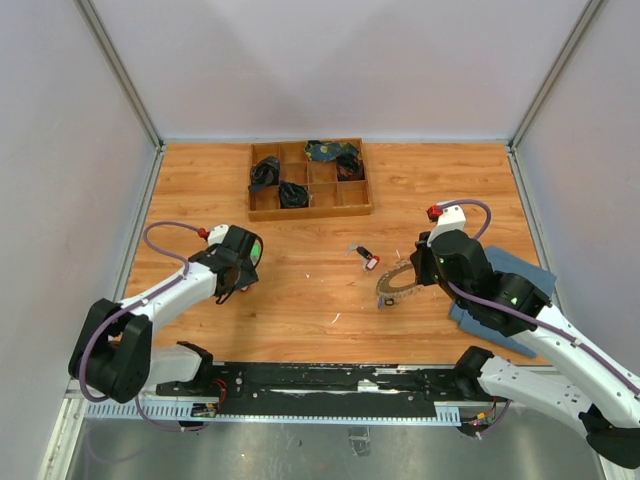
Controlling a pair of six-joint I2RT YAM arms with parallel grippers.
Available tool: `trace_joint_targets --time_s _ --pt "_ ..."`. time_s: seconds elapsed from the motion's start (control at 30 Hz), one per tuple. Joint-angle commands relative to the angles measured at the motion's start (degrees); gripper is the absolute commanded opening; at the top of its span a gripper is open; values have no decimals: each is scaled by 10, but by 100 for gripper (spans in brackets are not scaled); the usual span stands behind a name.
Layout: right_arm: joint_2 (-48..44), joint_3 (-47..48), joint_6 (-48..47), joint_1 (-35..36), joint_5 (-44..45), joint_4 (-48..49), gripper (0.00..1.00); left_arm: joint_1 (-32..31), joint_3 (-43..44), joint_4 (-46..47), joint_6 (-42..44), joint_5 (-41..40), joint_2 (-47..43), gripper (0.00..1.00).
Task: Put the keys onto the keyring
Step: Move the key to the center of the board.
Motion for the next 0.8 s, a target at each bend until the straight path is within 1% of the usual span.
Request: trace_joint_targets --time_s 0.0,0.2,0.33,0.6,0.7,0.77 --pt "-7 -4 6 -7 1 23 1 7 -5 21 27 2 23 66" --pt "-7 -4 7 -6 -1 23 1 7 -14 48 38 22 46 64" --pt "-8 -4 7 -6 -1 23 1 7 -13 71 59 39 69 61" --pt "-8 -7 9 -6 -3 23 1 4 -5 100 92 73 113 42" --pt "-8 -9 10 -6 -3 26 1 -5 0 112 101 86 124 40" --pt "-7 -8 10 -6 -3 27 1 -26 8 123 105 90 139 39"
